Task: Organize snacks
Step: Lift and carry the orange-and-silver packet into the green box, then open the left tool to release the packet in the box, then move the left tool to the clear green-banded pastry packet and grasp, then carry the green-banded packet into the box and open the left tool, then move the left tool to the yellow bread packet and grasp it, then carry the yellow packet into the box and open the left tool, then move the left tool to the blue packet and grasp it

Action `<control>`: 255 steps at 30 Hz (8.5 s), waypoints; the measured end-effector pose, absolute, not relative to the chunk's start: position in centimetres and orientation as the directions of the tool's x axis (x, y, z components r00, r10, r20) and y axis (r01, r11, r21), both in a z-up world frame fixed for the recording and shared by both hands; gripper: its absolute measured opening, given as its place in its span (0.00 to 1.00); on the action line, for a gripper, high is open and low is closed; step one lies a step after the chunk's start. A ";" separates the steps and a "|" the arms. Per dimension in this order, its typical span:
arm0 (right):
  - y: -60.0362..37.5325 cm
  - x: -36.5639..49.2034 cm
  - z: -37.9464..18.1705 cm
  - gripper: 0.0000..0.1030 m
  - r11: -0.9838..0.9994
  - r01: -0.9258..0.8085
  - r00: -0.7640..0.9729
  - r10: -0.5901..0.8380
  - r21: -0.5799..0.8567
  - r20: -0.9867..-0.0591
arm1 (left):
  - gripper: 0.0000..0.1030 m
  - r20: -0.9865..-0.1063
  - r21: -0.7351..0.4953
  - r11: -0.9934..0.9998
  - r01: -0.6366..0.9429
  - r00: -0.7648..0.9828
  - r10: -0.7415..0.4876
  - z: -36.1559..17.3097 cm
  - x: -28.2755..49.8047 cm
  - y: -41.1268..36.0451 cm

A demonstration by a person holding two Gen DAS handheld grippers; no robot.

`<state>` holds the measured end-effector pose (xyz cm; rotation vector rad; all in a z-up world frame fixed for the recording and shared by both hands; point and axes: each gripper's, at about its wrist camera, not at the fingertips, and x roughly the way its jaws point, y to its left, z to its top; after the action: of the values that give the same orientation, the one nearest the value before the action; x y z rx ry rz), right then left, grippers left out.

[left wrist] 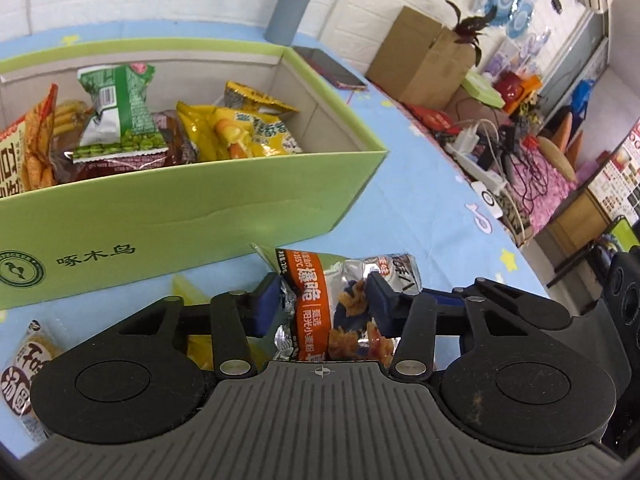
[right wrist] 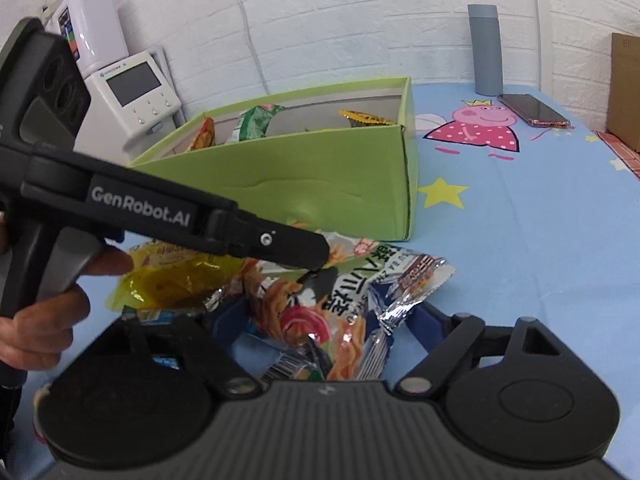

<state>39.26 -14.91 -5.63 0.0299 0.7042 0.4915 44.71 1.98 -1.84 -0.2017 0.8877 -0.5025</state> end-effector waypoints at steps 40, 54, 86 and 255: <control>-12.4 45.7 3.7 0.82 0.866 -0.493 0.739 0.469 0.086 -0.484 | 0.29 -0.551 -0.326 0.895 0.304 0.708 -0.442 8.8 48.1 5.1; -5.9 55.9 -1.8 0.89 0.837 -0.548 0.649 0.420 -0.006 -0.634 | 0.58 -0.613 -0.302 0.925 0.229 0.697 -0.372 2.6 56.7 8.5; -16.0 28.4 -5.8 0.90 0.906 -0.405 0.686 0.391 0.124 -0.614 | 0.53 -0.684 -0.413 0.845 0.341 0.497 -0.535 -1.2 39.4 -0.6; -5.3 31.4 -7.1 0.91 0.771 -0.624 0.524 0.531 0.125 -0.665 | 0.36 -0.726 -0.375 0.924 0.072 0.597 -0.341 -3.9 32.5 10.3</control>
<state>31.36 -5.29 -7.08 -0.1352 0.7476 0.6938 32.49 10.30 -3.92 -0.3231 0.9035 -0.2448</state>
